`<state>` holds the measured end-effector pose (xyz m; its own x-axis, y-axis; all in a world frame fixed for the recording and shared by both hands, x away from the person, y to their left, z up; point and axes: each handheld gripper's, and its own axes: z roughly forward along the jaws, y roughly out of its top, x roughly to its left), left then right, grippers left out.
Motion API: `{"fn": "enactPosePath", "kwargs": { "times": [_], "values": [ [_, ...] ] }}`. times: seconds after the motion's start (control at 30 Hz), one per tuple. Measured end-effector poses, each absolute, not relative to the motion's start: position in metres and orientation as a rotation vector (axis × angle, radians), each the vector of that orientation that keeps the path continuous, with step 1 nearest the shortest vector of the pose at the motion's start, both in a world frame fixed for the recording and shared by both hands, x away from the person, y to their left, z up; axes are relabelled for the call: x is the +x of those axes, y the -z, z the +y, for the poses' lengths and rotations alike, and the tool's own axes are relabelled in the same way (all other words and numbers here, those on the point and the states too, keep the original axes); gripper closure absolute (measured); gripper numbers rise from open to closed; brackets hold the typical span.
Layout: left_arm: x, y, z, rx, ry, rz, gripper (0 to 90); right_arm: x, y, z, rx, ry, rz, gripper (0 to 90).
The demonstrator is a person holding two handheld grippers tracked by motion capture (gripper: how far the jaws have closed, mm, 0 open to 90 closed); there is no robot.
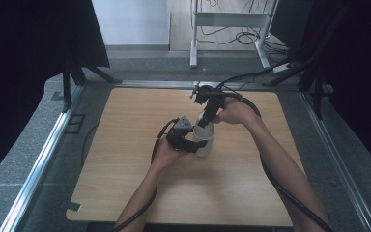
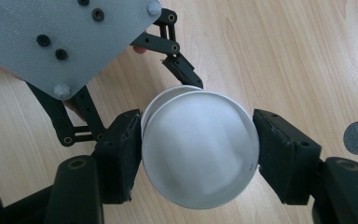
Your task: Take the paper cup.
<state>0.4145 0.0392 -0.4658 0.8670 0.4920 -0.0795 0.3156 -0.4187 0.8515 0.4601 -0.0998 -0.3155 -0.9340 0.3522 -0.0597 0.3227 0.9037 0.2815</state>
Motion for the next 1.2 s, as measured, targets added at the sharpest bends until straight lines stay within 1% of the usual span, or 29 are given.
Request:
{"fn": "enactPosePath", "kwargs": {
  "times": [0.5,1.2],
  "values": [
    [0.413,0.466,0.039,2.055,-0.237,0.582,23.6,0.46,0.308,-0.096,0.543,-0.38,2.968,37.3],
    [0.414,0.464,0.038,2.069,-0.238,0.582,22.1,0.451,0.272,-0.103,0.527,-0.417,2.941,37.3]
  ]
}}
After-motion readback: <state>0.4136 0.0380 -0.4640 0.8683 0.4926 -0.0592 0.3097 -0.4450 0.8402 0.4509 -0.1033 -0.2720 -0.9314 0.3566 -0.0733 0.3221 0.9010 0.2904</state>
